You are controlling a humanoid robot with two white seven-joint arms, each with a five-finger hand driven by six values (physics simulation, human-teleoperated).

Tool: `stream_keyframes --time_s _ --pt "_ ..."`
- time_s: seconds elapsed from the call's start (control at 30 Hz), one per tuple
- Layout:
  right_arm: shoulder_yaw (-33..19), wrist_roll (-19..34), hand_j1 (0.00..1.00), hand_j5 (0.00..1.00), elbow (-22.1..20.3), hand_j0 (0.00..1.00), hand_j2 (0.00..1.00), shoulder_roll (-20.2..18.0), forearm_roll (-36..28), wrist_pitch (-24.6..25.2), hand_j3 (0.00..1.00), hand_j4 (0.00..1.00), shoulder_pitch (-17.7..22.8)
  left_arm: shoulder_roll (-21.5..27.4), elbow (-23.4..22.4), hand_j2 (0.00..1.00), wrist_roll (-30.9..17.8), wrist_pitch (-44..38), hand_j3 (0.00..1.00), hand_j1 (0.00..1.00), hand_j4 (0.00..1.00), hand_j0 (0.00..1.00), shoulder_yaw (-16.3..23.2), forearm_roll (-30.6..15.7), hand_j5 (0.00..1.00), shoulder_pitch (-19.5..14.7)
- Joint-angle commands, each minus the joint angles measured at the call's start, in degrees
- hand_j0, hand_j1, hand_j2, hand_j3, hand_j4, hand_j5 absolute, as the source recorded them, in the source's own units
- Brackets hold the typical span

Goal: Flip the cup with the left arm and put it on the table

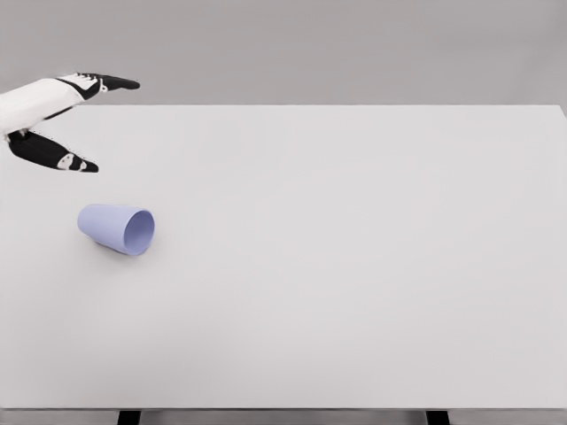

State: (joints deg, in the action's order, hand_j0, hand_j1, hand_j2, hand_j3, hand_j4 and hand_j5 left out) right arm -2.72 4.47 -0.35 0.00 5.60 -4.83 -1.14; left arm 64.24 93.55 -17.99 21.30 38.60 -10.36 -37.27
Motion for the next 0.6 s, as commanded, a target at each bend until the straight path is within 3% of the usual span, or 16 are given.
stream_keyframes --time_s 0.0,0.03,0.17,0.27,0.33,0.57 --pt "0.0 0.0 1.0 1.0 0.0 1.0 1.0 0.0 -0.1 0.0 1.0 1.0 0.0 0.4 0.0 1.0 -4.2 -2.9 1.0 1.0 1.0 1.0 3.8 -9.9 1.0 0.0" --pt "0.0 0.0 1.0 1.0 0.0 1.0 1.0 0.0 0.0 0.0 1.0 1.0 0.0 0.9 0.0 1.0 -4.5 -3.1 1.0 1.0 1.0 1.0 5.0 -12.2 1.0 0.2" --pt "0.0 0.0 1.0 1.0 0.0 1.0 1.0 0.0 -0.1 0.0 1.0 1.0 0.0 1.1 0.9 1.0 -4.1 -9.9 1.0 1.0 1.0 1.0 7.8 -12.2 1.0 0.4" --pt "0.0 0.0 1.0 1.0 0.0 1.0 1.0 0.0 -0.1 0.0 1.0 1.0 0.0 6.6 5.3 1.0 -4.2 -10.3 1.0 1.0 1.0 1.0 9.2 -8.3 1.0 1.6" --pt "0.0 0.0 1.0 1.0 0.0 1.0 1.0 0.0 -0.1 0.0 1.0 1.0 0.0 9.9 7.4 1.0 -3.9 -9.4 1.0 1.0 1.0 1.0 9.1 -8.3 1.0 2.9" --pt "0.0 0.0 1.0 1.0 0.0 1.0 1.0 0.0 0.0 0.0 1.0 1.0 0.0 5.7 5.2 1.0 -3.8 -9.2 1.0 1.0 1.0 1.0 9.3 -6.5 1.0 5.4"
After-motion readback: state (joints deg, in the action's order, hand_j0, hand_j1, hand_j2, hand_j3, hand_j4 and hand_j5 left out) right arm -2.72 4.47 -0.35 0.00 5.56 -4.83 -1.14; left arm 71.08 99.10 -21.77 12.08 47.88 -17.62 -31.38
